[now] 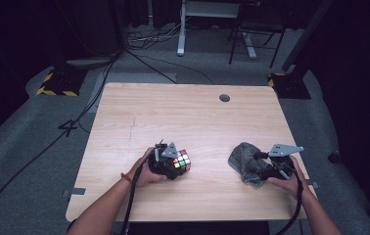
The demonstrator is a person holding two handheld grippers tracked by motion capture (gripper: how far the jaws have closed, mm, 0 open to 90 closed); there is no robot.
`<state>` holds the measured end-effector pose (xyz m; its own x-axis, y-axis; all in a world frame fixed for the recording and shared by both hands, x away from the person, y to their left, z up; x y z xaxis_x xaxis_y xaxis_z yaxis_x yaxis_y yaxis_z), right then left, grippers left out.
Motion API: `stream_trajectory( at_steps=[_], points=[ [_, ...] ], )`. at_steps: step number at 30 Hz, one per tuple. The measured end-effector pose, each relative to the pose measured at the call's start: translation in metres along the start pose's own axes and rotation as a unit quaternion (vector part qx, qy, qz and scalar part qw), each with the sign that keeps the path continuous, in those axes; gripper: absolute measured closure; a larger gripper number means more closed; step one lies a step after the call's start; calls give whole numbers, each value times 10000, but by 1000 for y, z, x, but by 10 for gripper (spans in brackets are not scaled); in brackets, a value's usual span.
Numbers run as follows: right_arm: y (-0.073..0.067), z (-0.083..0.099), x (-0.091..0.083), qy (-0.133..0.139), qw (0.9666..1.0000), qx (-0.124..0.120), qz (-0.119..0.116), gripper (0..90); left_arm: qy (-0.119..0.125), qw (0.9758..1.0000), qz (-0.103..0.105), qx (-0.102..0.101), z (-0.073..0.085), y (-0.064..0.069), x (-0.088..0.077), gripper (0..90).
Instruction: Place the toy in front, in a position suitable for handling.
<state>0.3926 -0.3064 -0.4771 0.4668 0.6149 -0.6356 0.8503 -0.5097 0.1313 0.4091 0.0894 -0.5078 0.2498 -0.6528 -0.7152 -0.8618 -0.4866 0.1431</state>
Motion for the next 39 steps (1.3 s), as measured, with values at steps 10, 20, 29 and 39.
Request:
stream_trajectory(
  at_steps=[10, 20, 29, 39],
  points=[
    [5, -2, 31, -372, 9992, 104, 111, 580, 23, 10000, 37, 27, -1, 3, 2, 333],
    [3, -1, 31, -396, 9992, 9, 44, 695, 56, 10000, 63, 47, -3, 3, 5, 332],
    [3, -1, 32, -416, 9991, -7, 63, 694, 58, 9999, 100, 75, -5, 3, 7, 332],
    [3, -1, 28, -371, 9992, -147, 16, 722, 34, 9998, 164, 107, -8, 2, 10, 330]
  ],
)
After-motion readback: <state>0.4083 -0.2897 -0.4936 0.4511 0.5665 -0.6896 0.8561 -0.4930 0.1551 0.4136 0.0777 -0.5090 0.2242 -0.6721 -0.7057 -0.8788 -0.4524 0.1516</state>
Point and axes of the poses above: each handheld gripper's, and its own axes: x roughly forward along the jaws, z roughly out of its underside, y roughly to its right, the point moved 1 cm from there along x, roughly forward along the jaws, and after that the axes turned 11 degrees about -x, right-handed, at the moved point
